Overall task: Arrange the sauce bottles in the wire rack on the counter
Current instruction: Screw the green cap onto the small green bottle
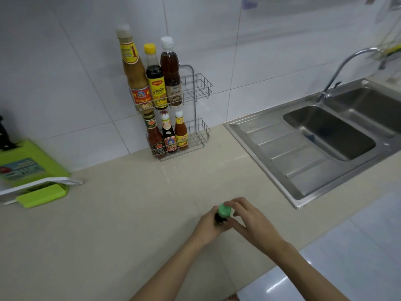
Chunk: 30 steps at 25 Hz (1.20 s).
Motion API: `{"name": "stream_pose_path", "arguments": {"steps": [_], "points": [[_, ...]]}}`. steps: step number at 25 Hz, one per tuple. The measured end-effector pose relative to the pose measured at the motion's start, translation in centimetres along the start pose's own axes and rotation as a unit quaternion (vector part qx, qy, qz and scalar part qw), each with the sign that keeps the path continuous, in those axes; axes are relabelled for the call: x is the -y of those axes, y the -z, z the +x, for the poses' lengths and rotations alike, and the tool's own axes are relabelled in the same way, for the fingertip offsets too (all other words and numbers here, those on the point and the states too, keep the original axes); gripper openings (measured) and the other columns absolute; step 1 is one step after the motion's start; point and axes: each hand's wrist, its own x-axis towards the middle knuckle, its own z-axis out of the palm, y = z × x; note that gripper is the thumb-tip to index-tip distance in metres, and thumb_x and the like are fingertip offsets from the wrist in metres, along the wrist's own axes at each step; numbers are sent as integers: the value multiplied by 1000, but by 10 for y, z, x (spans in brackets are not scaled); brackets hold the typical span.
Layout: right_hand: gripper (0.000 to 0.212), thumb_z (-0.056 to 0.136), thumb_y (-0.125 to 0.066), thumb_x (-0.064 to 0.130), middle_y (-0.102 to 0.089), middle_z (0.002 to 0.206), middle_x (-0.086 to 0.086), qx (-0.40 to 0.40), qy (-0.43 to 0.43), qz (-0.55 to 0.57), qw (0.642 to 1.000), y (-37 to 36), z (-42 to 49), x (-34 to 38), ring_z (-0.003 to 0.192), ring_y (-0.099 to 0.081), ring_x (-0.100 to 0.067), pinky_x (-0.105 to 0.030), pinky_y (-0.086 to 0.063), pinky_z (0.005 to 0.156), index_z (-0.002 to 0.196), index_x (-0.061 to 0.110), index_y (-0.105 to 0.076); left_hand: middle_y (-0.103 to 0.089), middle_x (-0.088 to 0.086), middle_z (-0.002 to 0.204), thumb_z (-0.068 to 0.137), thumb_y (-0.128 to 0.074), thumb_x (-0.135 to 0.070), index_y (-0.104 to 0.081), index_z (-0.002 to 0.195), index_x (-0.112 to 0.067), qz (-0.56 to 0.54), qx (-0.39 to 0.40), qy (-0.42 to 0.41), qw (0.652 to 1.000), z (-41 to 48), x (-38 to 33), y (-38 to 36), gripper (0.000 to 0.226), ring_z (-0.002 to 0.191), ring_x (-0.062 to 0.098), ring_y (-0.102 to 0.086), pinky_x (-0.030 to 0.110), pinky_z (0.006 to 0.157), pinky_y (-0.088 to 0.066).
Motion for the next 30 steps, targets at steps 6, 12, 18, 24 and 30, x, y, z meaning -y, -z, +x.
{"name": "stream_pose_path", "arguments": {"steps": [6, 12, 18, 24, 30], "points": [[33, 90, -60, 19, -53, 131, -1, -15, 26, -65, 997, -3, 4, 6, 111, -55, -17, -29, -51, 90, 123, 18, -53, -64, -3, 94, 84, -69, -16, -57, 112, -8, 0, 1, -9, 1000, 0, 1, 0, 31, 86, 6, -59, 20, 78, -49], [20, 84, -61, 34, -61, 80, 5, -60, 0, -113, 992, 2, 3, 5, 71, -58, -17, -31, -47, 65, 95, 18, -60, -65, 6, 100, 83, -69, -16, -57, 114, -8, 5, 10, -5, 1000, 2, 4, 4, 34, 90, 11, -56, 31, 82, -48], [46, 96, -51, 21, -47, 145, 7, 59, 32, -111, 992, 1, 10, 2, 124, -48, -13, -29, -42, 101, 140, 27, -42, -71, 4, 107, 81, -72, -23, -57, 113, -13, 26, 8, -5, 1000, 7, 7, 4, 36, 100, 15, -67, 34, 90, -52], [36, 94, -54, 20, -58, 124, 4, 88, 88, -219, 968, 9, 24, 4, 99, -58, -20, -31, -47, 83, 129, 25, -49, -70, 0, 107, 82, -70, -26, -56, 115, -17, 60, 8, -20, 998, 6, 10, 5, 37, 96, 10, -64, 18, 79, -47], [20, 96, -42, 25, -59, 94, -2, 195, 232, -411, 860, 34, 55, 2, 78, -54, -21, -33, -49, 68, 110, 14, -52, -70, 7, 107, 84, -66, -33, -53, 108, -12, 117, 33, -22, 992, 8, 8, 8, 34, 97, 25, -66, 32, 81, -50]]}}
